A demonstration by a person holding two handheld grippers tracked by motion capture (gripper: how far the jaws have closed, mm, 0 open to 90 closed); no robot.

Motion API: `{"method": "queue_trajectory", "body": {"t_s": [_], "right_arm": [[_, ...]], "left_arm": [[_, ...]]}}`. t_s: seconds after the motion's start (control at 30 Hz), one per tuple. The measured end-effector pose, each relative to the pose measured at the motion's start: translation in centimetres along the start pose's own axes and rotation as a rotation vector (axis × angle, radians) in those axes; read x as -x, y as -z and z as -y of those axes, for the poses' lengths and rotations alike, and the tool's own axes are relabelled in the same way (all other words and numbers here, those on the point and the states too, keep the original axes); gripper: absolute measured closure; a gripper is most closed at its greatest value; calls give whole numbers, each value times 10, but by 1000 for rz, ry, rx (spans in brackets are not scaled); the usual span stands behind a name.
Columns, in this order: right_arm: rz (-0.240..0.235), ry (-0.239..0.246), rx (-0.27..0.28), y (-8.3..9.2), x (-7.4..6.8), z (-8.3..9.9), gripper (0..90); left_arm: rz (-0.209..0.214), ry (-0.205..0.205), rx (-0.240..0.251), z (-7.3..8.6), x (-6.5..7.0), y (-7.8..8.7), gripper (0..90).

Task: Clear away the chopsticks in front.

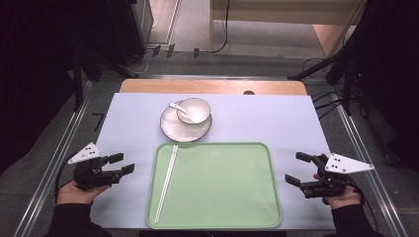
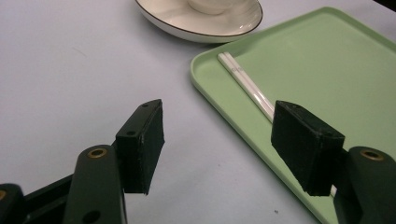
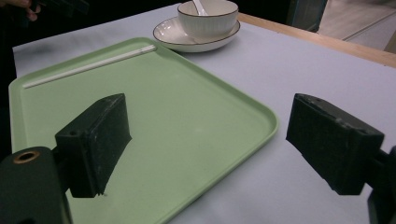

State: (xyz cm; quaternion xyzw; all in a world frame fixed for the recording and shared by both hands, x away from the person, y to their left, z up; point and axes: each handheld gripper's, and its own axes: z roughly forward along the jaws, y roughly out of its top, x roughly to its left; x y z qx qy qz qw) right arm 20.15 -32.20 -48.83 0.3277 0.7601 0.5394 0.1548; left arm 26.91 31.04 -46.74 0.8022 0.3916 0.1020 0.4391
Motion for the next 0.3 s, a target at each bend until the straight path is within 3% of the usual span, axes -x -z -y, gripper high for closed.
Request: {"method": "queue_trajectory", "body": {"t_s": [0.3], "right_arm": [[1, 1, -1, 0, 0, 0, 137]], "left_arm": [[-5, 8, 1, 0, 0, -1, 341]]}}
